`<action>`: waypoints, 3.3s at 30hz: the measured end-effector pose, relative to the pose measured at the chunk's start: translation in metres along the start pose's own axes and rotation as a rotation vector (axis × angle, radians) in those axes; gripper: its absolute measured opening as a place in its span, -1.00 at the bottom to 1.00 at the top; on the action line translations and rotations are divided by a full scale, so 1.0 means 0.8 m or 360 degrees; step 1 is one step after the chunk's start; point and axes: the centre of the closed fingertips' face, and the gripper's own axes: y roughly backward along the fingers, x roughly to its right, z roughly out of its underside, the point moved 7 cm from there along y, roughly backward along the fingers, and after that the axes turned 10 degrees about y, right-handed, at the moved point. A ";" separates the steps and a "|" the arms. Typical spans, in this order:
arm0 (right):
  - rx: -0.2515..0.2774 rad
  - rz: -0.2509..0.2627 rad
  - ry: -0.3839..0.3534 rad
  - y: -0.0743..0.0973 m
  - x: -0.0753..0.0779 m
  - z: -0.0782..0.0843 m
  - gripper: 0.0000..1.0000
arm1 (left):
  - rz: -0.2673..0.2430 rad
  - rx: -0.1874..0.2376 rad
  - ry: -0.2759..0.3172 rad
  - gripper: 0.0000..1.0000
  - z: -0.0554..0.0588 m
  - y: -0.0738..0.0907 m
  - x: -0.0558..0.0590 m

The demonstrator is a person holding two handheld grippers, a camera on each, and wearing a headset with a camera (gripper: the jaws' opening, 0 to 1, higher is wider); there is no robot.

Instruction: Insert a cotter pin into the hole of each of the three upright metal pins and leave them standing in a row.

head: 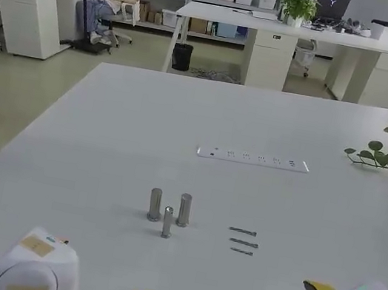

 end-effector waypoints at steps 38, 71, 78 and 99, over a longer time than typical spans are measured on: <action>-0.0064 -0.0106 -0.0150 -0.046 0.027 -0.007 0.32 | 0.0256 0.0001 -0.0133 -0.40 -0.035 -0.176 -0.008; -0.0102 -0.0063 -0.0205 -0.047 0.026 0.011 0.27 | 0.0330 -0.0036 -0.0034 -0.90 -0.031 -0.206 -0.001; -0.0093 -0.0059 -0.0206 -0.046 0.027 0.009 0.27 | 0.0351 -0.0053 -0.0043 -0.90 -0.027 -0.197 0.010; -0.0093 -0.0070 -0.0199 -0.042 0.026 0.006 0.25 | 0.0469 -0.0094 -0.0083 -0.89 -0.007 -0.177 0.046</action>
